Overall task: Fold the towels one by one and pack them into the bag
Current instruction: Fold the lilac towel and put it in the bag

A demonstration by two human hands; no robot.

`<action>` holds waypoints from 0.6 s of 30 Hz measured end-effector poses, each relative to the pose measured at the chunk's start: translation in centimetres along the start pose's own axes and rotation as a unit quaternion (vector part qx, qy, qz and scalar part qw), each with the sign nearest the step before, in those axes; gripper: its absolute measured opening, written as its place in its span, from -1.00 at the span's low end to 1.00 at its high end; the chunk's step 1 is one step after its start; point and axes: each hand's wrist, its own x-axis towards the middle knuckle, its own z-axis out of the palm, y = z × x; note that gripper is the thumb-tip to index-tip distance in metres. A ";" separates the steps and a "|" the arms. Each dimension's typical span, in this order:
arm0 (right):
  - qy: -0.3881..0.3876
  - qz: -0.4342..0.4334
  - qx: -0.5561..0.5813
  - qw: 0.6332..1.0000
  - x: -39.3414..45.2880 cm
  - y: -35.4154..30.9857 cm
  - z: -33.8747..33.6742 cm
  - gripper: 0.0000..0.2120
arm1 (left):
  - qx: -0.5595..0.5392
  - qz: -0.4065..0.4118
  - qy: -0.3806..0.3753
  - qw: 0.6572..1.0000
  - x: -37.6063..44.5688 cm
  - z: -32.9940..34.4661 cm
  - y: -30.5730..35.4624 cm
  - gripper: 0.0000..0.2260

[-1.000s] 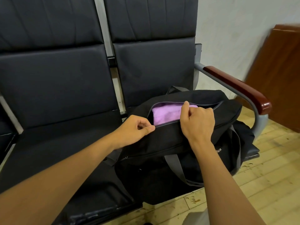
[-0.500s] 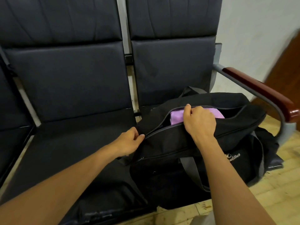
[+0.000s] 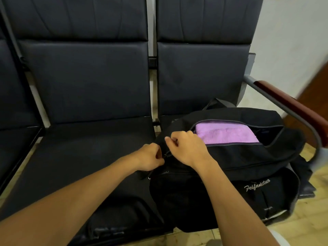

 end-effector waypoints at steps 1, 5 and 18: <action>-0.029 -0.008 0.008 1.000 0.1 0.1 0.1 -0.70 | 0.029 0.011 0.003 1.000 0.0 0.1 0.0 -0.91; -0.146 -0.021 0.033 0.988 0.0 0.3 -0.4 -0.73 | 0.011 0.022 0.029 0.999 0.0 0.1 0.1 -0.87; -0.144 -0.048 -0.011 0.988 0.2 -0.4 0.0 -0.84 | -0.188 0.056 -0.005 0.981 -0.4 -1.4 -1.0 -0.85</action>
